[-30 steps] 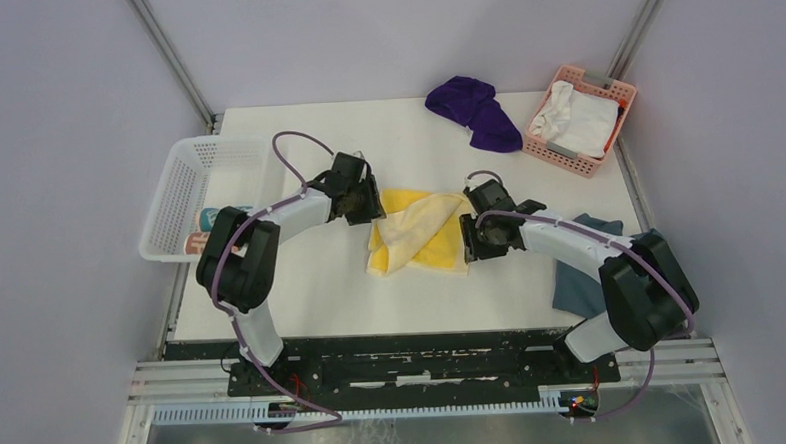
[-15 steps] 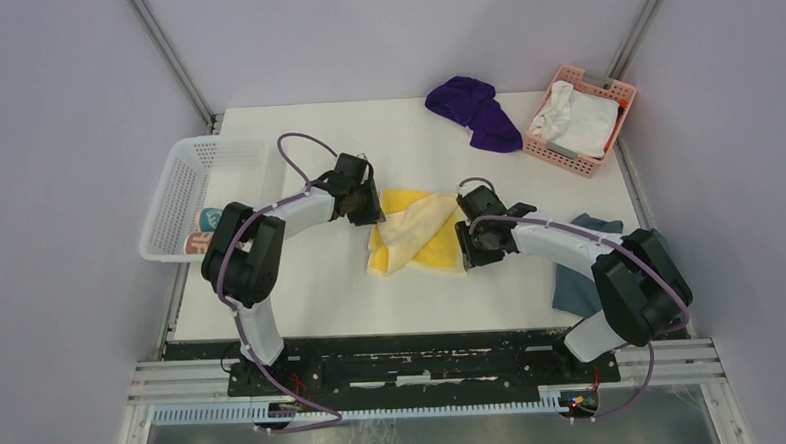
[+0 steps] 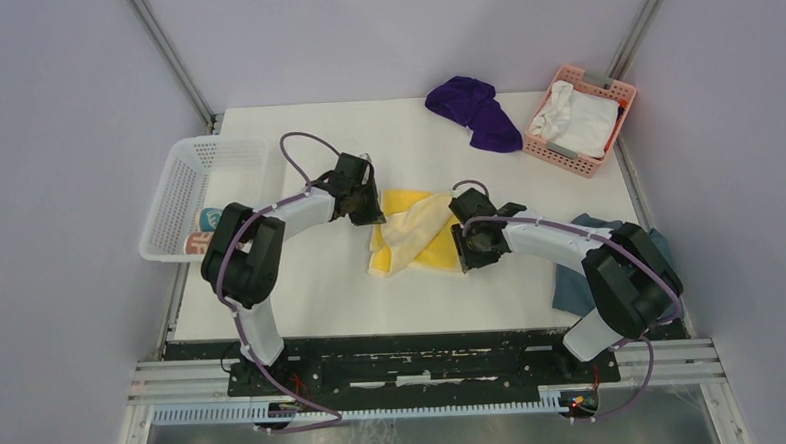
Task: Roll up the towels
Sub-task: Flatten out the towel at the center of the board.
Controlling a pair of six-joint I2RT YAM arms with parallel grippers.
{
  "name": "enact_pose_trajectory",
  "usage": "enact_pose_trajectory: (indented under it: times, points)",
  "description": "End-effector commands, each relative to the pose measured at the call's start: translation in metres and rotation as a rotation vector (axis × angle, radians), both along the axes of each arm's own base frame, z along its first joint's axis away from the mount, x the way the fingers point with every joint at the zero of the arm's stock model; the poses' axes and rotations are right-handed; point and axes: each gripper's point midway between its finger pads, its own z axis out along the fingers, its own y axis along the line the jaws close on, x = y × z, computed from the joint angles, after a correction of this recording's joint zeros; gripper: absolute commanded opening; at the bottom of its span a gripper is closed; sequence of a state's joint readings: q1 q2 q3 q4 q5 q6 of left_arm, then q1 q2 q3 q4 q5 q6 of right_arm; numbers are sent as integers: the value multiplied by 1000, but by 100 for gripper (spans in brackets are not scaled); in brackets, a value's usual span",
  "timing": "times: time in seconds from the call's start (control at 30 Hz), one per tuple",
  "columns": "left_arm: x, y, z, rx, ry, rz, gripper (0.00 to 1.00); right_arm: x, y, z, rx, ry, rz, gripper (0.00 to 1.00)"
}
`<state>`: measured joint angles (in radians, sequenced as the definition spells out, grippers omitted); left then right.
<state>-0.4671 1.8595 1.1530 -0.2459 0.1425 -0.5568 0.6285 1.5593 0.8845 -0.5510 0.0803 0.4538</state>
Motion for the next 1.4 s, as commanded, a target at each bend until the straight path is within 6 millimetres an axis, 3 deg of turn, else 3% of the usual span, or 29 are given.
enact_pose_trajectory:
  times: [0.0,0.13,0.43,0.67,0.93,1.07,1.2,1.37]
  points:
    - [11,-7,42,-34,-122,-53,3,18,9,18,29,-76,-52,45]
    - [10,-4,49,-30,-148,-51,3,20,10,20,40,-76,-94,45]
    - [11,-3,56,-38,-174,-49,3,14,9,4,66,-51,-245,44]
    - [10,-4,59,-49,-184,-44,3,9,9,-5,48,-31,-284,39]
    - [12,-1,63,-44,-202,-28,3,-12,-7,-27,-113,82,-298,31]
    - [14,2,70,-38,-224,-20,3,-14,-7,-31,-124,95,-297,19]
    - [18,11,85,-6,-275,-6,3,2,-18,-12,-174,12,-282,3]
    - [37,43,129,60,-375,57,3,42,-53,51,-348,-208,-274,0]
